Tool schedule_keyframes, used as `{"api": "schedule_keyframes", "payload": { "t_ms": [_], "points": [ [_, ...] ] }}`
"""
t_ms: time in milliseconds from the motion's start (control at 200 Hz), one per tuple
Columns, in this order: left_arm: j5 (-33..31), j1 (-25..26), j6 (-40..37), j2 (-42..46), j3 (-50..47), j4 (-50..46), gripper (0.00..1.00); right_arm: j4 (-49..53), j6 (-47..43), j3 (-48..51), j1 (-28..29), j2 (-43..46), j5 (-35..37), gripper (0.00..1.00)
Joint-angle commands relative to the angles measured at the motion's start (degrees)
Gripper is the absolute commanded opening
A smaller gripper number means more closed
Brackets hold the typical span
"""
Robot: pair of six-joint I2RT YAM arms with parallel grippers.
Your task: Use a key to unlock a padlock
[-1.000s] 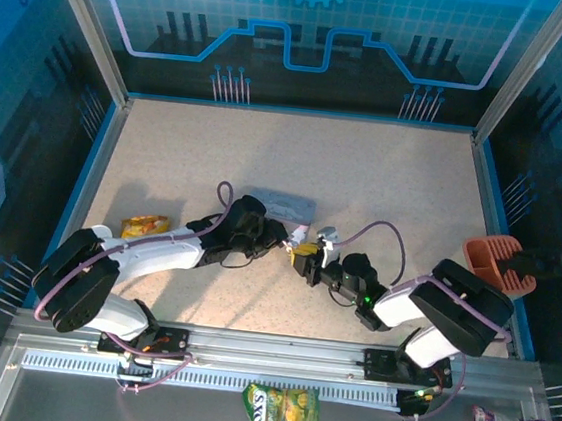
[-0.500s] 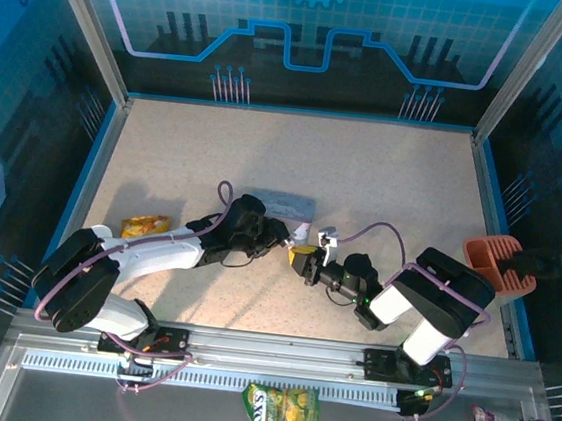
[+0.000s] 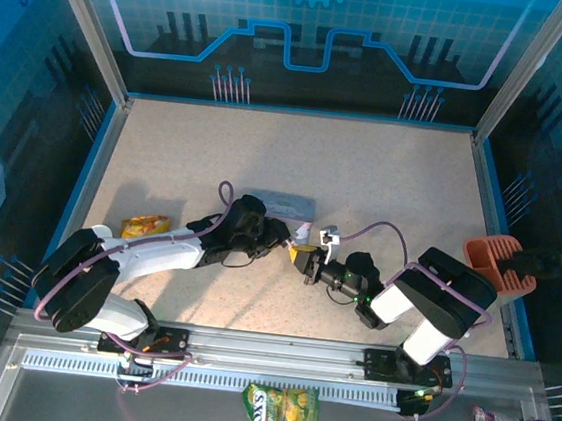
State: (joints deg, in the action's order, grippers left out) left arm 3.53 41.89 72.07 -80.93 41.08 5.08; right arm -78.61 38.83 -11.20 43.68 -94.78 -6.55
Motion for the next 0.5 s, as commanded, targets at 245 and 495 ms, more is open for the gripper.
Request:
{"api": "schedule_keyframes", "payload": {
  "t_ms": [245,495],
  "points": [
    [0.92,3.46,-0.77,-0.37,0.4,4.35,0.0,-2.95,8.61,-1.61,-1.88,3.29,-1.76,0.0],
    [1.42,3.64,-3.38,-2.26,-0.79,11.64,0.0,-2.95,22.2,-1.21,-2.71,6.19,0.35,0.0]
  ]
}}
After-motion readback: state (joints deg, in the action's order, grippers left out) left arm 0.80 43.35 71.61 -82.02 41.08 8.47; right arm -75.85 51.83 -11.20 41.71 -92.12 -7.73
